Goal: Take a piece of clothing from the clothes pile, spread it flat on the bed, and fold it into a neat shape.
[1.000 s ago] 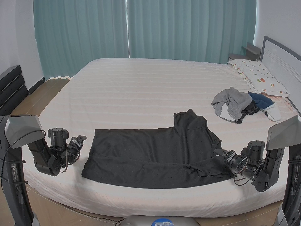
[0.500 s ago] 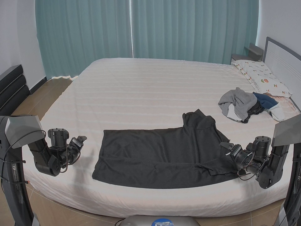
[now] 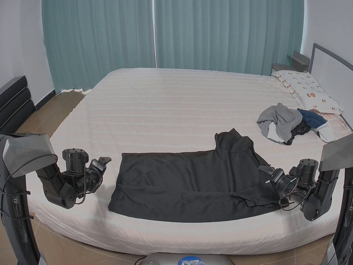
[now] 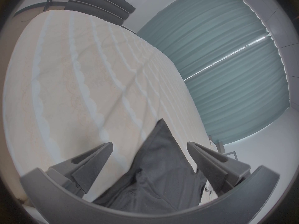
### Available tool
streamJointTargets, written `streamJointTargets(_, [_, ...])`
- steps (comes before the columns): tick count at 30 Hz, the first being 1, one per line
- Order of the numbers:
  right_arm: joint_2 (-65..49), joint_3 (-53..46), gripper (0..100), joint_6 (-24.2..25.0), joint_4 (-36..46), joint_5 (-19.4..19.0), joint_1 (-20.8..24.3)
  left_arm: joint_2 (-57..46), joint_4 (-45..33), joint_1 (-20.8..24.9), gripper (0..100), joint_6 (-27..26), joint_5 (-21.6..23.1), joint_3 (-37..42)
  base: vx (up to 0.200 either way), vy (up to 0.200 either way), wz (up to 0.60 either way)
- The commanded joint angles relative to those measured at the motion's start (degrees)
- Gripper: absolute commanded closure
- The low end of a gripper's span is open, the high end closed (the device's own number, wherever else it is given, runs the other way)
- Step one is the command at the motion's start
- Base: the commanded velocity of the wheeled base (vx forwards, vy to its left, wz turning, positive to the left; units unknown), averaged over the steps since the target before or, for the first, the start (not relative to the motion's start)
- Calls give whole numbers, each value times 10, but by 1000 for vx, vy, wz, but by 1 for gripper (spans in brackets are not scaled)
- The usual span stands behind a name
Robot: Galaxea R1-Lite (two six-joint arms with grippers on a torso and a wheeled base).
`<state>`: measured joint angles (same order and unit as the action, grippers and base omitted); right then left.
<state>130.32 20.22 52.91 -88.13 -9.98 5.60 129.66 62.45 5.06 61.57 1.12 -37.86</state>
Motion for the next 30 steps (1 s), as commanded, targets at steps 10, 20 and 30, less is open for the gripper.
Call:
streamJointTargets(10, [1,0,0,1,0,0,0,-14,2,20,0,2,-2,-5,0,-160,0])
streamJointTargets(20, [5,2,0,17,0,-6,-13,-9,-6,-20,0,-14,-2,-67,0,0,0])
streamJointTargets(30, [51,21,0,15,1,-79,-39,81,-122,-46,0,-138,6,-245,0,0,0])
